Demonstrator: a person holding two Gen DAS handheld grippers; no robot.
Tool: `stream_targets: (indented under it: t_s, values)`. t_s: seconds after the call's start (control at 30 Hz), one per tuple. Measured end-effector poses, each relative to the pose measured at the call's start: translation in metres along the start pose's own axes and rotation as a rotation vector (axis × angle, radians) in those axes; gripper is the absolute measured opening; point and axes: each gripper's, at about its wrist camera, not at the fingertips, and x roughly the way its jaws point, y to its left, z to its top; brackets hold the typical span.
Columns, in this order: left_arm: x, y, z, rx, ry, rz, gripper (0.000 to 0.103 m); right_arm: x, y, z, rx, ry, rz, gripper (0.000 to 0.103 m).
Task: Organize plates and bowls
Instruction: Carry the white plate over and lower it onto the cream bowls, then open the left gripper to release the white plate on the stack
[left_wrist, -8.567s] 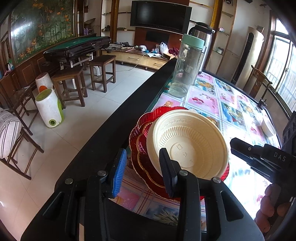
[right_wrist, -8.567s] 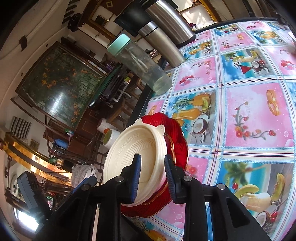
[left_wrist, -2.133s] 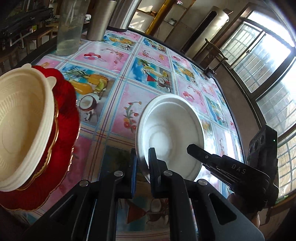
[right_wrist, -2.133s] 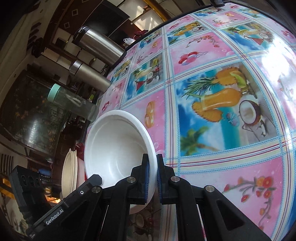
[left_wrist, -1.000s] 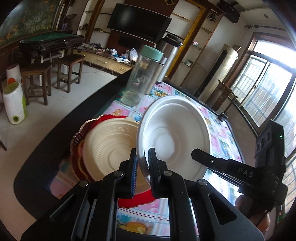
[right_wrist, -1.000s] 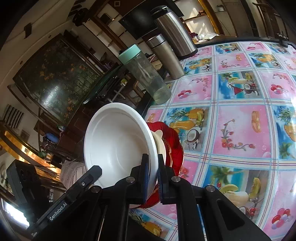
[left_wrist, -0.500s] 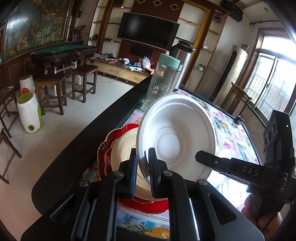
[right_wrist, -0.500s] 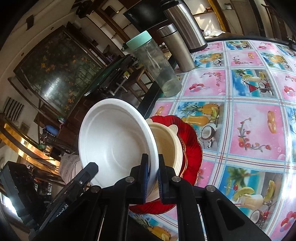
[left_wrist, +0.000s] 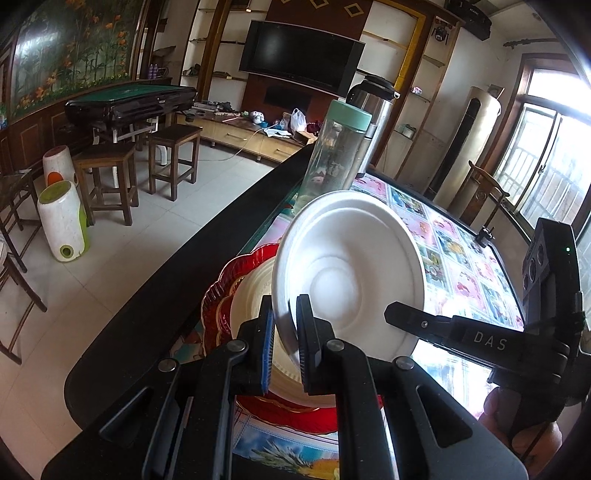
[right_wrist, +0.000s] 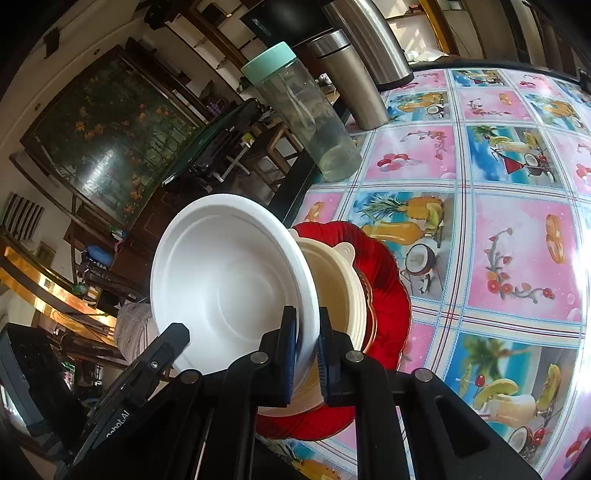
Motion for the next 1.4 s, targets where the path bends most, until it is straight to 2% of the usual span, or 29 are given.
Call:
stream_targets:
  t_s: [0.43, 0.63, 0.77, 1.0, 1.1, 1.3, 1.37, 1.4]
  values:
    - [0.017, -0.001, 0.000, 0.004, 0.039, 0.028, 0.009, 0.007, -0.009, 0.000, 0.006, 0.005, -0.024, 0.013]
    - [0.018, 0.001, 0.000, 0.008, 0.033, 0.047, 0.009, 0.008, -0.010, 0.000, -0.004, 0.002, -0.031, 0.013]
    - [0.016, 0.003, 0.003, 0.017, 0.021, 0.075, 0.010, 0.009, -0.013, 0.001, 0.000, 0.001, -0.024, 0.009]
    - [0.017, 0.004, 0.003, 0.047, 0.026, 0.123, 0.010, 0.005, -0.018, 0.000, 0.012, 0.000, -0.010, 0.010]
    - [0.015, 0.008, 0.005, 0.039, 0.024, 0.133, 0.010, -0.001, -0.021, 0.000, 0.020, -0.018, 0.018, 0.014]
    - [0.001, 0.016, 0.008, 0.006, -0.022, 0.129, 0.010, -0.023, -0.038, 0.006, 0.056, -0.089, 0.055, 0.014]
    - [-0.003, 0.010, 0.008, 0.016, -0.035, 0.115, 0.017, -0.030, -0.049, 0.009, 0.072, -0.102, 0.046, 0.014]
    - [-0.006, 0.006, 0.007, 0.025, -0.044, 0.109, 0.024, -0.033, -0.055, 0.009, 0.081, -0.109, 0.038, 0.014]
